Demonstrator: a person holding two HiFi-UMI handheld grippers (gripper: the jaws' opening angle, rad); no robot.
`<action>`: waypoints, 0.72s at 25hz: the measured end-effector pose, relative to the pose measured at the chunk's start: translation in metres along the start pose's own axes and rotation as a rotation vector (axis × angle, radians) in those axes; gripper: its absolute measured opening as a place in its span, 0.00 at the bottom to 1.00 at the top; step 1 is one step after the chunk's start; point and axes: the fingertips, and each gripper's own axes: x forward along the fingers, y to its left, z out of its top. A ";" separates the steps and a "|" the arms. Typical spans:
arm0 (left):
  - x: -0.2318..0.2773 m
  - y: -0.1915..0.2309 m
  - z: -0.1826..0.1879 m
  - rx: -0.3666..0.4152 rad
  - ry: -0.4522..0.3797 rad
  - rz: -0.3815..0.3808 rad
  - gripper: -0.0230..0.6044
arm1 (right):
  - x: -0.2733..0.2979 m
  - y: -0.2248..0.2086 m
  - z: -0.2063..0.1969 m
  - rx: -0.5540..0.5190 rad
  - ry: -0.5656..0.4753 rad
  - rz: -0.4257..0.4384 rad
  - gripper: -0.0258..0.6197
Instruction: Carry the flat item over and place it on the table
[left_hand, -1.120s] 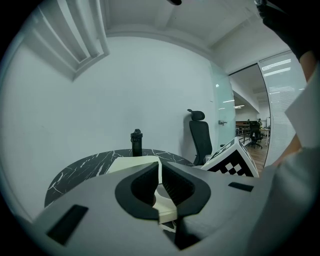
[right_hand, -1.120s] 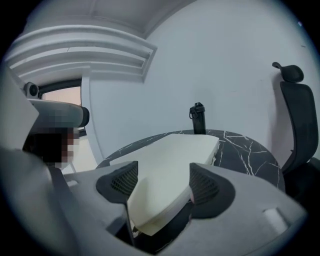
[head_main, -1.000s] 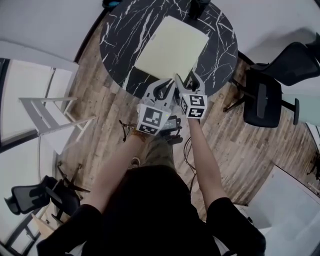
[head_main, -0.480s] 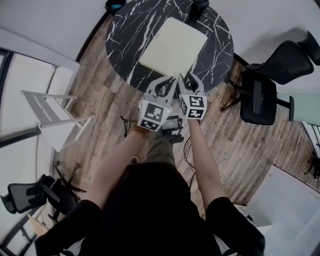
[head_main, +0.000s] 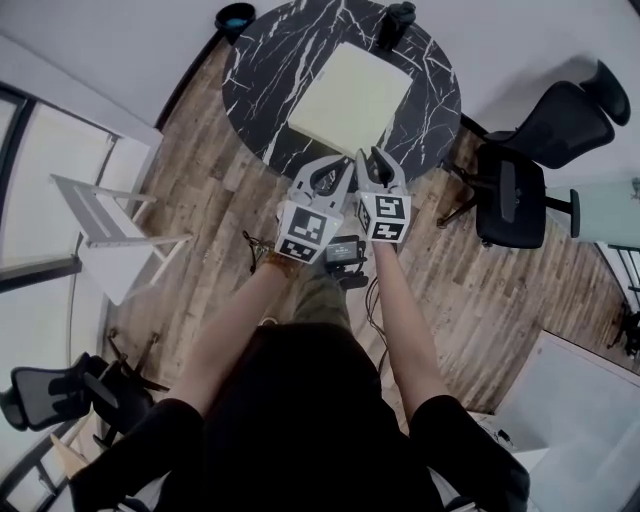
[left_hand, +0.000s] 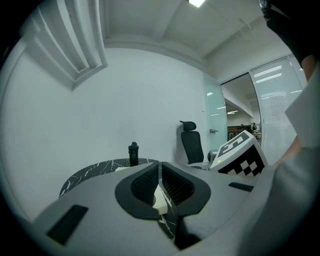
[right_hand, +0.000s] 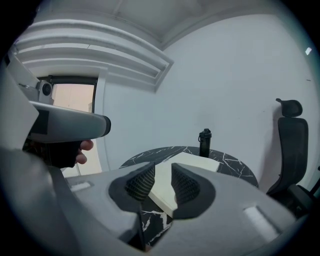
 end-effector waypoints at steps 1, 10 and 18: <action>-0.005 0.000 0.002 0.000 -0.003 0.001 0.06 | -0.004 0.004 0.002 -0.004 -0.002 0.000 0.19; -0.048 -0.008 0.017 0.005 -0.031 0.004 0.06 | -0.042 0.033 0.019 -0.036 -0.013 -0.036 0.14; -0.082 -0.023 0.028 0.018 -0.053 -0.002 0.06 | -0.074 0.052 0.025 -0.047 -0.020 -0.053 0.14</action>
